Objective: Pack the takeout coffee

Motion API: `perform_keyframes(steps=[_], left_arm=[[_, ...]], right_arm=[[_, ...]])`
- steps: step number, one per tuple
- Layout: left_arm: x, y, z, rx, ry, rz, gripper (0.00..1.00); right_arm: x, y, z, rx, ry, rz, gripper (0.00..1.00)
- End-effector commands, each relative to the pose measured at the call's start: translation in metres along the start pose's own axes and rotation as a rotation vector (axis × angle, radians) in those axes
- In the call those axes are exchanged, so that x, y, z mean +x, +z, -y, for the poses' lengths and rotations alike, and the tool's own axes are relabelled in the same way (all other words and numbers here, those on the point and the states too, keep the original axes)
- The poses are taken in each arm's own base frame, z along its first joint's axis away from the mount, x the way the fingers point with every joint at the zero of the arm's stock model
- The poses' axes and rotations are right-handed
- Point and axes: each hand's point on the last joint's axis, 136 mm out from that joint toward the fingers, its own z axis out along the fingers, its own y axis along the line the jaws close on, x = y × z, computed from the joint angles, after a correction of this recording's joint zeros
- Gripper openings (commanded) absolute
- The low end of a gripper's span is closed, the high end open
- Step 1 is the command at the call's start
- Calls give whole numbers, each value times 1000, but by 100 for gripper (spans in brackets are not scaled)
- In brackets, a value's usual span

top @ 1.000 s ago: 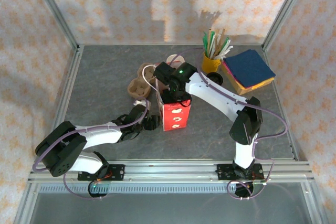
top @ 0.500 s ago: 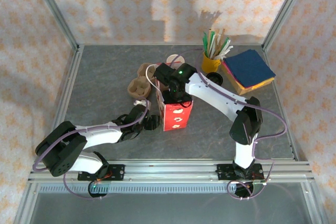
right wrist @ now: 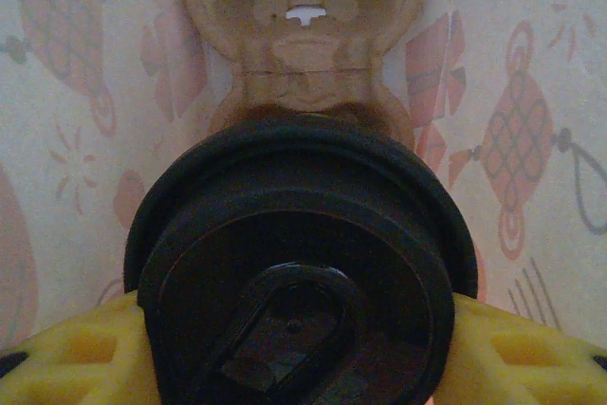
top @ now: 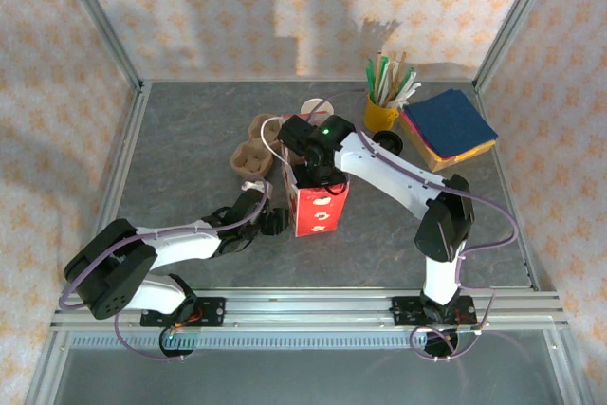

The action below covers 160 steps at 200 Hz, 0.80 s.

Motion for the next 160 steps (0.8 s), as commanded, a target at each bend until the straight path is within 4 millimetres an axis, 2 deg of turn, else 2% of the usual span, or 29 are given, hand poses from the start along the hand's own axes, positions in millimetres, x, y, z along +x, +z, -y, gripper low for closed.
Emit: perform_keyframes(steps=[1,160], left_arm=[[-2,0,-1,-19,5,16,71],[-4,-1,0,-18,7,22,71]], right_arm=[[2,1,3,22,-11,-12,47],[2,6,4,33,-12,-21,47]])
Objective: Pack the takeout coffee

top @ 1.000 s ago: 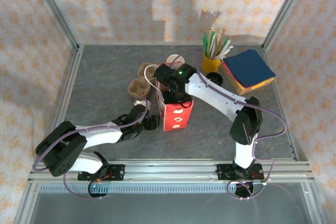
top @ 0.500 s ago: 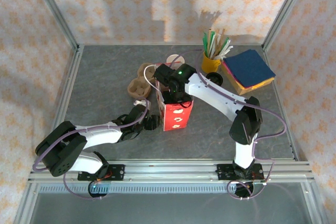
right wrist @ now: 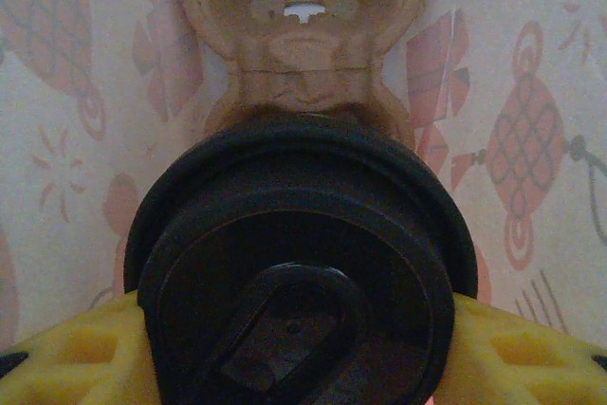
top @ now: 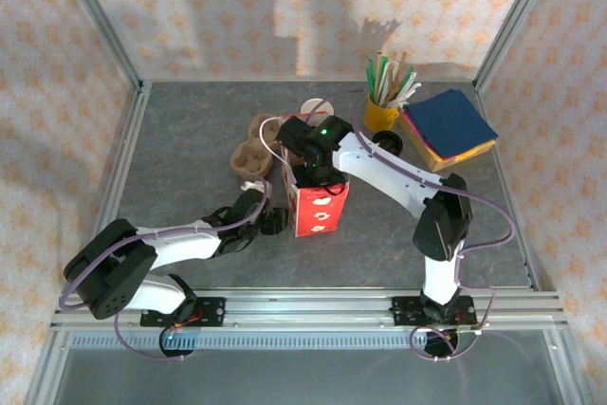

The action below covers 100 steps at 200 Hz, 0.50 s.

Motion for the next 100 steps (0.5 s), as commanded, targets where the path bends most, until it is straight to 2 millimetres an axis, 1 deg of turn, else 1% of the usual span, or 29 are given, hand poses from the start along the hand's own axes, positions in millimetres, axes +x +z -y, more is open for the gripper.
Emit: perform_keyframes(steps=[1,100], left_arm=[[-3,-1,2,-8,8,15,71],[-3,-1,1,-9,6,14,71]], right_arm=[[2,1,4,24,-9,-10,47],[2,7,4,34,-14,-21,47]])
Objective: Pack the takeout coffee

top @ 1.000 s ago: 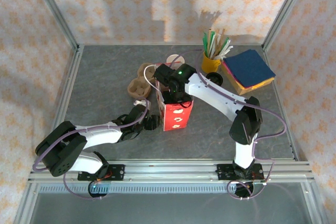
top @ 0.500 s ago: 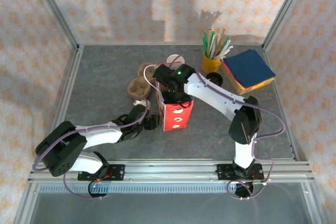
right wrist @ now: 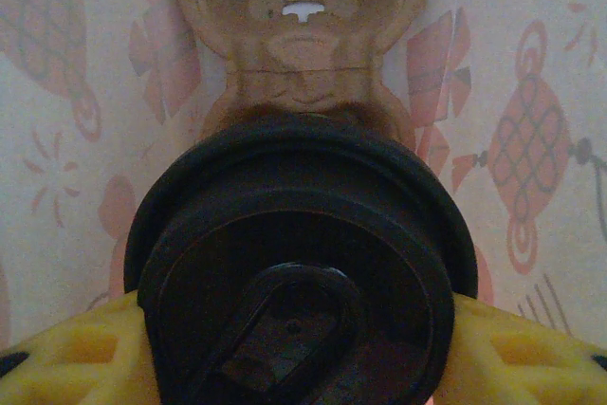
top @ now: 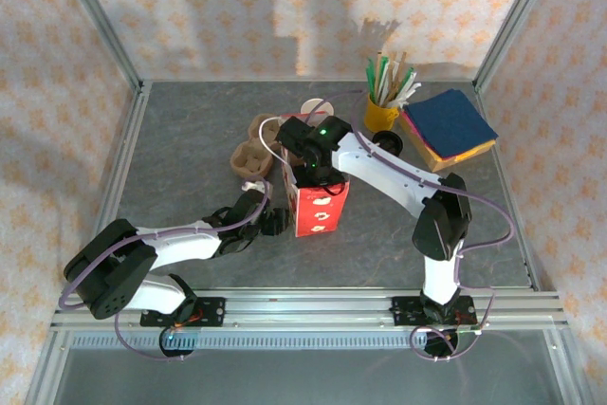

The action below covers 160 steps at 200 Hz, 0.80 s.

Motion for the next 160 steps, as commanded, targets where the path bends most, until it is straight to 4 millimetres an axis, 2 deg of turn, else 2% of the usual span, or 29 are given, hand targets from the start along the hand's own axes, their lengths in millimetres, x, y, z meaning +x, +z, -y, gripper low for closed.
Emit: perform_keyframes(steps=[1,160], left_arm=[[-3,0,0,-12,3,16,71],[-4,-2,-1,-15,6,19,71]], right_arm=[[2,5,4,32,-13,-18,47],[3,25,1,53,-41,-64,47]])
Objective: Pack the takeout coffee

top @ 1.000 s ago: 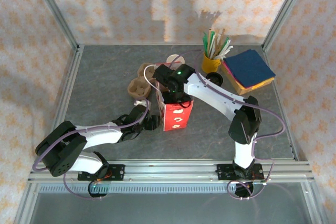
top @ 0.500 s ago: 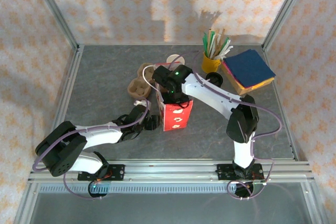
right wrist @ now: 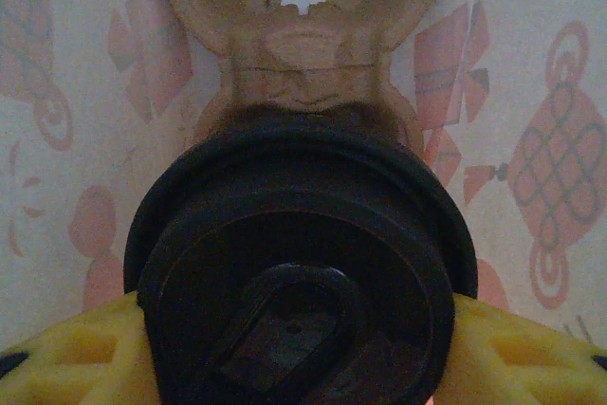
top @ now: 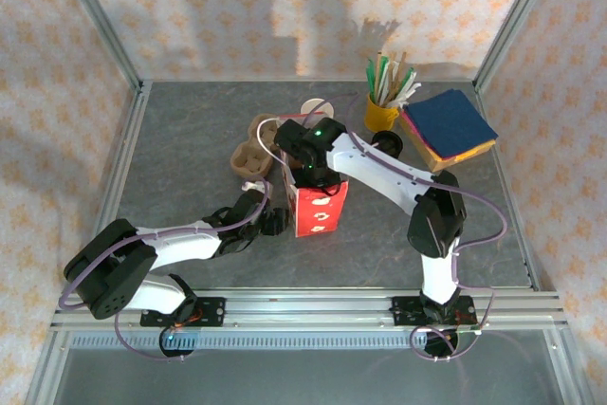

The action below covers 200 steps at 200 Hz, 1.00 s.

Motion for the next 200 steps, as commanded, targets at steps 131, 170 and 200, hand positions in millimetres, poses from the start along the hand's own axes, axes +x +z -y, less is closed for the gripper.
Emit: perform_keyframes(steps=[131,170,200], left_arm=[[0,-3,-4,-17,1,21,71],[-1,-3,-3,-16,1,20,71],[-2,-3,-2,-14,0,23,71]], right_arm=[[5,31,3,38,-24,-74,47],[6,33,3,39,-25,-78,47],[6,35,4,38,-23,-77,47]])
